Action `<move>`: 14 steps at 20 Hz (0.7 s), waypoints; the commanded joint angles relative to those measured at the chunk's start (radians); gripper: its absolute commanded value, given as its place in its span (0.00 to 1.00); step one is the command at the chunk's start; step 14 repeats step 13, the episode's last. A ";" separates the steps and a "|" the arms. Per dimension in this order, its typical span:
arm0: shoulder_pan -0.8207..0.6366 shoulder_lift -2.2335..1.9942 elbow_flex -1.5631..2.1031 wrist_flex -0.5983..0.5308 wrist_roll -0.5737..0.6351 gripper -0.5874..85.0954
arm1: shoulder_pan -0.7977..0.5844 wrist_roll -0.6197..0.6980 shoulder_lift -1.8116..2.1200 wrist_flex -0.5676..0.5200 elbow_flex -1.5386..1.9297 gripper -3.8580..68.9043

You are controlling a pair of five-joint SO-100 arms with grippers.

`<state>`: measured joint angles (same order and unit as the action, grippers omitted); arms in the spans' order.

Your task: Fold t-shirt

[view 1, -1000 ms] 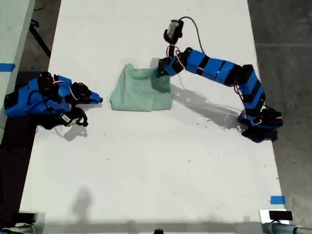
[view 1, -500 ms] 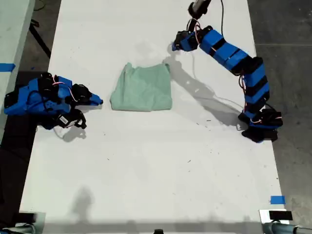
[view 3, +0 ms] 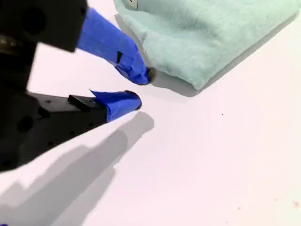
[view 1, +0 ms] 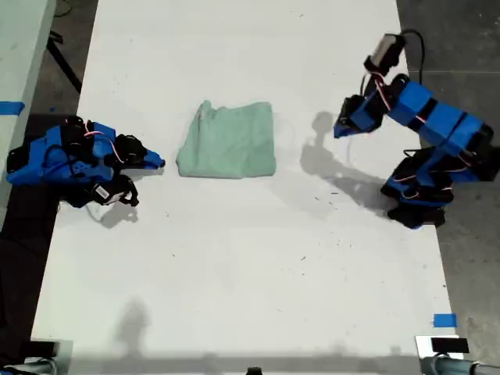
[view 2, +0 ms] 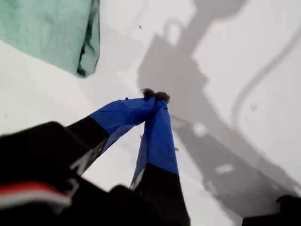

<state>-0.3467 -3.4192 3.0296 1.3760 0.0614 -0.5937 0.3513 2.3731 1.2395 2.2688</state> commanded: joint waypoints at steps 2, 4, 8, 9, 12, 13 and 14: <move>0.008 -0.005 -0.005 -0.002 -0.005 0.09 | 0.207 -0.339 0.497 -0.023 0.462 0.04; 0.008 -0.005 -0.005 -0.002 -0.005 0.09 | 0.324 -0.546 0.799 -0.029 0.693 0.04; 0.008 -0.005 -0.003 -0.003 -0.005 0.09 | 0.383 -0.577 1.026 -0.037 0.801 0.05; 0.008 -0.005 -0.003 -0.003 -0.005 0.09 | 0.373 -0.434 1.042 -0.038 0.801 0.06; 0.006 -0.005 -0.003 -0.003 -0.005 0.09 | 0.368 0.232 1.046 -0.034 0.799 0.07; 0.006 -0.005 -0.003 -0.003 -0.005 0.09 | 0.377 0.215 1.046 -0.031 0.798 0.06; 0.006 -0.005 -0.003 -0.003 -0.005 0.09 | 0.377 0.215 1.046 -0.031 0.798 0.06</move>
